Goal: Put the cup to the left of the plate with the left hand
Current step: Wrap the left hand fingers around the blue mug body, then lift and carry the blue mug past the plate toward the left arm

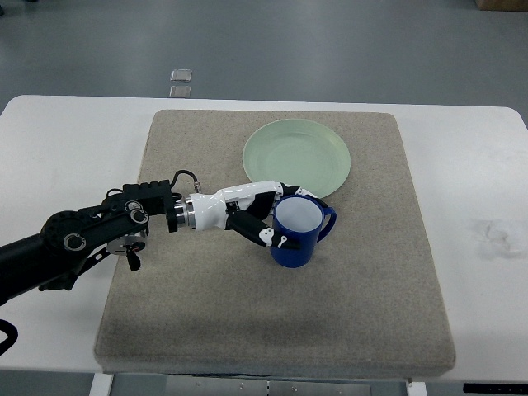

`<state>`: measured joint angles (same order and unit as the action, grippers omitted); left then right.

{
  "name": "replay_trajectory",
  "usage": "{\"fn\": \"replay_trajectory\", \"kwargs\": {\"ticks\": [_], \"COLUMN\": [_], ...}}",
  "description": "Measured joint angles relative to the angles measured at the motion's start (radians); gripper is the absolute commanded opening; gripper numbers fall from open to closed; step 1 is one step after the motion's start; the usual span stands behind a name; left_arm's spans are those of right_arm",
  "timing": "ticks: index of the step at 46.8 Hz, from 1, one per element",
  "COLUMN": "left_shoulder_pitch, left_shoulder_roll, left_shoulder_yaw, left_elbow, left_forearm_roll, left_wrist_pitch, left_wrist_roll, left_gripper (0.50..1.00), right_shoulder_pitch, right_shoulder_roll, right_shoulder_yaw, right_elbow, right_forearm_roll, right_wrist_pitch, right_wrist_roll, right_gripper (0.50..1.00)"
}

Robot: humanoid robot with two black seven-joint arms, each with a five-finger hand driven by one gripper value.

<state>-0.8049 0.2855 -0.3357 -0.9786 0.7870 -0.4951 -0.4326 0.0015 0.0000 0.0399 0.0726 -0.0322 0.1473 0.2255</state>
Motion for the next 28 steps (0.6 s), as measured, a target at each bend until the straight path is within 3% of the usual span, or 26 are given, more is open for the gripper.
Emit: {"fn": "replay_trajectory", "kwargs": {"ticks": [14,28], "left_shoulder_pitch": [-0.006,0.003], "left_shoulder_roll": [0.014,0.017], "left_shoulder_yaw": [-0.033,-0.158], "left_elbow": [0.005,0.084], "left_forearm_roll": [-0.021,-0.026], "left_wrist_pitch": [0.118,0.221], "left_wrist_roll": [0.000,0.002], "left_gripper": [0.724,0.724], "right_shoulder_pitch": [0.000,0.000], "right_shoulder_roll": [0.000,0.000], "right_shoulder_yaw": [0.000,0.000], "right_elbow": [0.000,0.000], "right_forearm_roll": [0.000,0.000], "right_wrist_pitch": [0.000,0.000], "right_wrist_roll": [0.000,0.000], "right_gripper": [0.932,0.932]}}
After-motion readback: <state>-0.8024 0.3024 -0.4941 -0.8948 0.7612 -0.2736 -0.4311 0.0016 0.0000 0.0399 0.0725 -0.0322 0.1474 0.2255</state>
